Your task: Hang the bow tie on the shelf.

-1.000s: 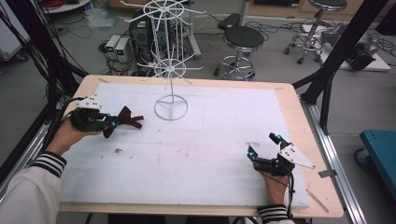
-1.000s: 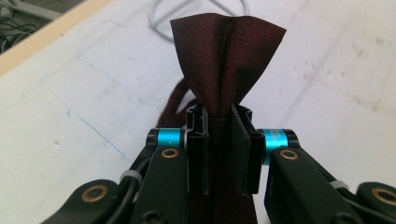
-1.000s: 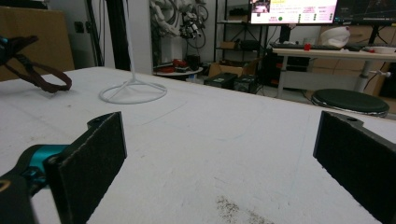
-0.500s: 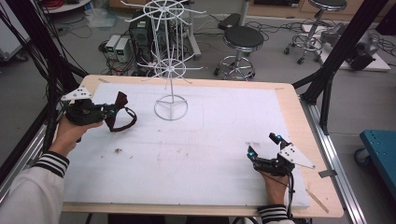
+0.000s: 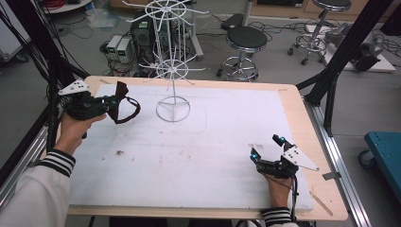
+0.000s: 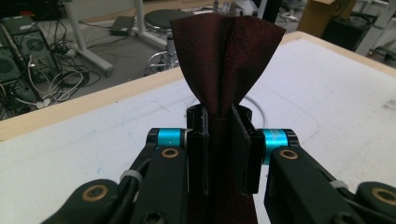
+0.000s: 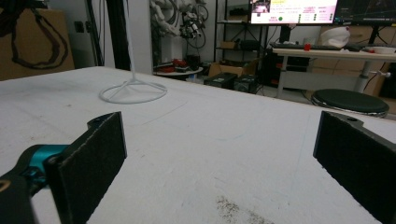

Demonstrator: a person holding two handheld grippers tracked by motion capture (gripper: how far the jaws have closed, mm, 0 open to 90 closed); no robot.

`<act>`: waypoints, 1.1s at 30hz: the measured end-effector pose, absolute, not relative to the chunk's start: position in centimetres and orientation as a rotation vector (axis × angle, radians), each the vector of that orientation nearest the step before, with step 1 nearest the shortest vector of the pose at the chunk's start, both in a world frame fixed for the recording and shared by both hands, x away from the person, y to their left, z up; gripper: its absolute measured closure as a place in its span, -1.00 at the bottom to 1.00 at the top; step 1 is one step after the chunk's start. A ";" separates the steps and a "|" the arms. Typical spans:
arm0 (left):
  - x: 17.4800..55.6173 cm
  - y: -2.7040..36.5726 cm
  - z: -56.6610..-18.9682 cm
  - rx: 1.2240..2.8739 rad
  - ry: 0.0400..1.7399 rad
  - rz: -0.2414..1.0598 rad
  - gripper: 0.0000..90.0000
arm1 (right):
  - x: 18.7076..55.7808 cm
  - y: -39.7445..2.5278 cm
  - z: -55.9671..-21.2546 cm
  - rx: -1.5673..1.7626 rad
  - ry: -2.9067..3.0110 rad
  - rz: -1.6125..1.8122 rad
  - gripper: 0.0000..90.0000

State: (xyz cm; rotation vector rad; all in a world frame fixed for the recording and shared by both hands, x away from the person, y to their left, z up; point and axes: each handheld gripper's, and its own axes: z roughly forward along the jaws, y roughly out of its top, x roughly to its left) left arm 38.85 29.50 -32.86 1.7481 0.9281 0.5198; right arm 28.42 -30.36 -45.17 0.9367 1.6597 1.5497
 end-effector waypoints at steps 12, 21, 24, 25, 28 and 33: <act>39.4 28.2 -31.1 1.722 0.947 0.554 0.72 | 28.4 -30.4 -45.2 0.936 1.660 1.550 -0.96; 39.6 27.1 -29.6 1.702 0.914 0.565 0.72 | 28.4 -30.4 -45.2 0.938 1.662 1.552 -0.96; 39.6 26.8 -29.0 1.704 0.912 0.579 0.72 | 28.4 -30.4 -45.2 0.937 1.660 1.550 -0.96; 39.6 26.7 -28.8 1.700 0.911 0.578 0.72 | 28.4 -30.4 -45.2 0.940 1.663 1.553 -0.96; 39.7 26.2 -28.3 1.704 0.908 0.584 0.72 | 28.4 -30.4 -45.2 0.938 1.663 1.552 -0.96; 40.0 25.3 -27.5 1.705 0.911 0.601 0.72 | 28.4 -30.4 -45.2 0.939 1.662 1.551 -0.96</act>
